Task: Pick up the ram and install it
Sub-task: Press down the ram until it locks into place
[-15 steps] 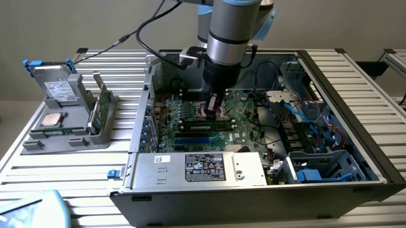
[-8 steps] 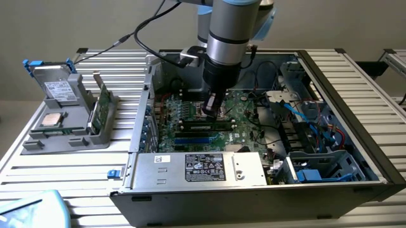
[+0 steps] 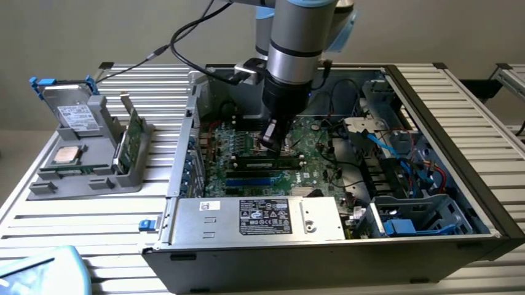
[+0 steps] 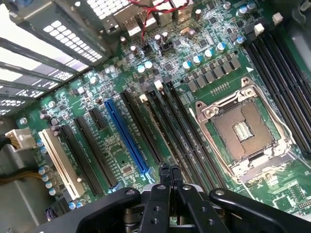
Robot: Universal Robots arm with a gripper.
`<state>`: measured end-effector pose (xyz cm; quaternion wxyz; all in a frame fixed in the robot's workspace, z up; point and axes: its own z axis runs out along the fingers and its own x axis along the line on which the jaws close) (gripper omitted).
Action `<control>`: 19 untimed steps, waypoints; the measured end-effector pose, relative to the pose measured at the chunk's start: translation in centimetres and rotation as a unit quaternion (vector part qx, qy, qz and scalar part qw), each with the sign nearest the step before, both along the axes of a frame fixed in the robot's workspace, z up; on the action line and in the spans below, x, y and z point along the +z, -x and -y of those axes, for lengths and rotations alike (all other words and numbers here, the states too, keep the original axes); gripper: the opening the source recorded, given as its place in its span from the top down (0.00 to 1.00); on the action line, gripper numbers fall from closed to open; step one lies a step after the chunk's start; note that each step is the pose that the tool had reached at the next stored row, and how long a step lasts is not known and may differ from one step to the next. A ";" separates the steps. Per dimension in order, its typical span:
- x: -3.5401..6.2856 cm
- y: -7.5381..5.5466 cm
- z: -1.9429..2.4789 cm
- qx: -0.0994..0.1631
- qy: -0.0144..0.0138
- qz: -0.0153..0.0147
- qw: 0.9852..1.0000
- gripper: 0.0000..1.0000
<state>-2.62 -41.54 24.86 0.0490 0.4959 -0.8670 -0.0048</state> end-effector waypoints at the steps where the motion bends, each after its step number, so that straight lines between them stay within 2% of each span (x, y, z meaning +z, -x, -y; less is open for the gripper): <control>1: 0.00 0.0 0.00 -0.007 0.000 0.000 1.000 0.89; 5: -0.01 0.0 0.00 -0.035 0.000 0.001 0.999 0.89; 10: -0.03 0.0 0.00 -0.072 0.000 0.001 0.997 0.89; 14: -0.05 0.0 0.00 -0.102 0.000 0.002 0.995 0.89; 19: -0.08 0.0 0.00 -0.140 0.000 0.002 0.990 0.89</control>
